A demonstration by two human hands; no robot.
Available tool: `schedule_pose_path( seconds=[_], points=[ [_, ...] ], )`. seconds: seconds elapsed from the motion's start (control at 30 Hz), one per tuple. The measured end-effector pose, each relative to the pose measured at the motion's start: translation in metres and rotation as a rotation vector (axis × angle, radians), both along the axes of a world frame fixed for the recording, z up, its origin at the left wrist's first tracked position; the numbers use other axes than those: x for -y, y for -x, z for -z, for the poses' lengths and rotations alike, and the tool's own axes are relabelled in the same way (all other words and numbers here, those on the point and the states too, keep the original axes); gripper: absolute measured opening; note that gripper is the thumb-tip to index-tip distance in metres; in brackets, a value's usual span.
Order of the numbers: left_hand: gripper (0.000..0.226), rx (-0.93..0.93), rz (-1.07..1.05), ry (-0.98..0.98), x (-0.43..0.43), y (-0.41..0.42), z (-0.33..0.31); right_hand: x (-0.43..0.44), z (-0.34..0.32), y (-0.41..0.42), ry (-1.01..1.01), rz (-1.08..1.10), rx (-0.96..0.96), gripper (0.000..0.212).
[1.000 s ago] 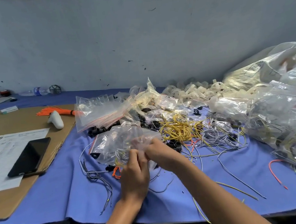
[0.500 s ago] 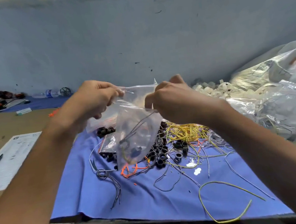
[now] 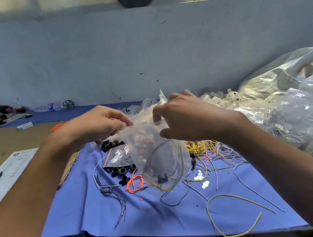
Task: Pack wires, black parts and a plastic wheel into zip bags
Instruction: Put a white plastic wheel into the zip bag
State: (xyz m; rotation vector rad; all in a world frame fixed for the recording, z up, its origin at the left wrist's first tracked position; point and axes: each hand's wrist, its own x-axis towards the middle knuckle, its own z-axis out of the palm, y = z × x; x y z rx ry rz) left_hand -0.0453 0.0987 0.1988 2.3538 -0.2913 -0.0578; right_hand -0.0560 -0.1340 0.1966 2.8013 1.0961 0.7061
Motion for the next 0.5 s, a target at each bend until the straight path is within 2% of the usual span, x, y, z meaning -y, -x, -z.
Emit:
schedule_pose_path(
  seconds=[0.1,0.23,0.37,0.5],
  points=[
    [0.021,-0.015,0.066,-0.052,0.006,0.005,-0.002,-0.005,0.001,0.004,-0.145,-0.079,-0.084,0.017],
    [0.022,-0.030,0.065,0.060,0.008,0.003,0.001,-0.004,0.015,0.006,-0.064,-0.014,-0.061,0.024],
    [0.027,-0.053,0.133,0.067,0.002,0.000,0.010,0.000,0.020,0.008,0.022,0.036,-0.297,0.034],
    [0.027,-0.090,0.246,0.030,0.002,-0.001,0.015,-0.006,0.022,0.013,0.140,0.004,-0.213,0.036]
  ],
)
